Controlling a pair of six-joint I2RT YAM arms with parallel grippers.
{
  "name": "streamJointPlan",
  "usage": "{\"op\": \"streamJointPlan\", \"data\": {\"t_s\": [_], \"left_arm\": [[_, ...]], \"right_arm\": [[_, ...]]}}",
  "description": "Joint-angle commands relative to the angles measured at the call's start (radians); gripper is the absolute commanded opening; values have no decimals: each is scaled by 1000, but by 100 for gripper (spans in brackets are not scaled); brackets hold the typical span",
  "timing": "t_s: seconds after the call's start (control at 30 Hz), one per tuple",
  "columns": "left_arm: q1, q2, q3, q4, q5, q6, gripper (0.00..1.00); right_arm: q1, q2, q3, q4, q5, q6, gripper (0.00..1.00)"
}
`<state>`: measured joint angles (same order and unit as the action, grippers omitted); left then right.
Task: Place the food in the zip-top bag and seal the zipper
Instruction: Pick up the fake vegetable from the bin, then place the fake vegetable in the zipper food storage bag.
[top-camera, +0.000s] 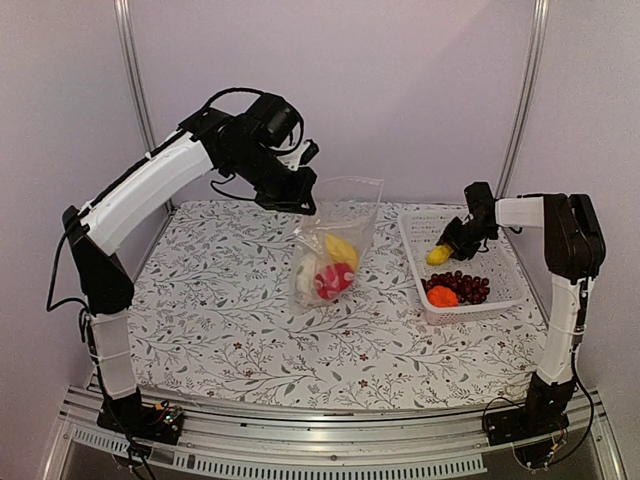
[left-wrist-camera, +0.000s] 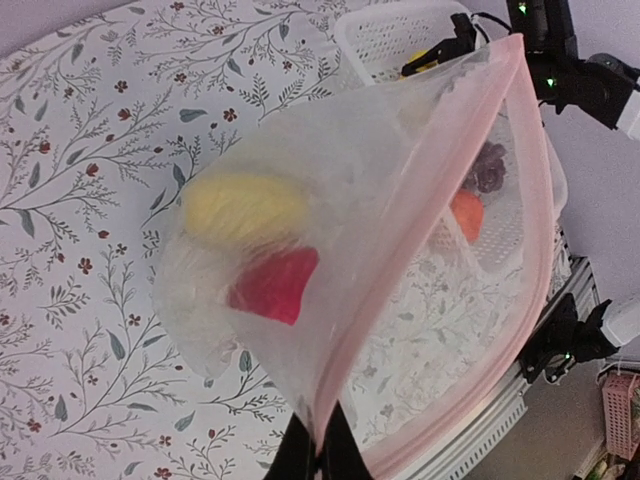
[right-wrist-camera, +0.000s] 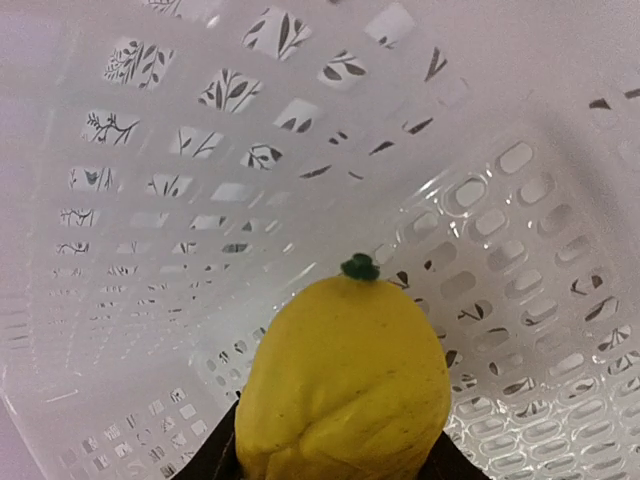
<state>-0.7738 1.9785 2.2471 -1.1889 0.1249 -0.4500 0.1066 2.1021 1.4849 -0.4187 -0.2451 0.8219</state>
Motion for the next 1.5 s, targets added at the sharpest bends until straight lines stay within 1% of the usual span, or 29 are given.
{"op": "streamJointPlan", "data": {"t_s": [0.0,0.2,0.3,0.4,0.57,0.7,0.93,1.03,1.13,1.27,1.3,1.33,1.4,1.47], "left_arm": [[11,-24,-20,34,20,-4,0],[14,-17,-28,64,51,-12,0],[17,-11,-25,70,61,-15,0],[20,-2,-20,72,88,-14,0],[28,7,-19,69,121,-10,0],[33,8,-15,75,131,-13,0],[35,7,-18,78,144,-16,0],[36,5,-18,81,146,-20,0],[38,-1,-20,88,145,-23,0],[43,-3,-19,92,147,-25,0],[43,-4,-21,94,147,-26,0],[44,-3,-21,94,147,-26,0],[45,-4,-22,97,149,-28,0],[47,-4,-23,101,152,-30,0]], "right_arm": [[24,-164,-52,34,20,-74,37],[80,-373,-111,37,28,-160,35],[130,-455,-123,37,-20,-186,34],[211,-532,-109,32,-32,-246,34],[353,-644,-52,63,24,-351,33],[449,-662,29,70,70,-446,33],[609,-610,151,62,168,-616,34],[653,-567,174,61,230,-690,38],[664,-529,172,72,287,-714,42],[665,-499,154,74,381,-721,64],[665,-498,154,71,388,-721,70],[665,-499,157,69,381,-721,74],[665,-515,162,67,369,-715,79],[665,-530,166,60,360,-705,80]]}}
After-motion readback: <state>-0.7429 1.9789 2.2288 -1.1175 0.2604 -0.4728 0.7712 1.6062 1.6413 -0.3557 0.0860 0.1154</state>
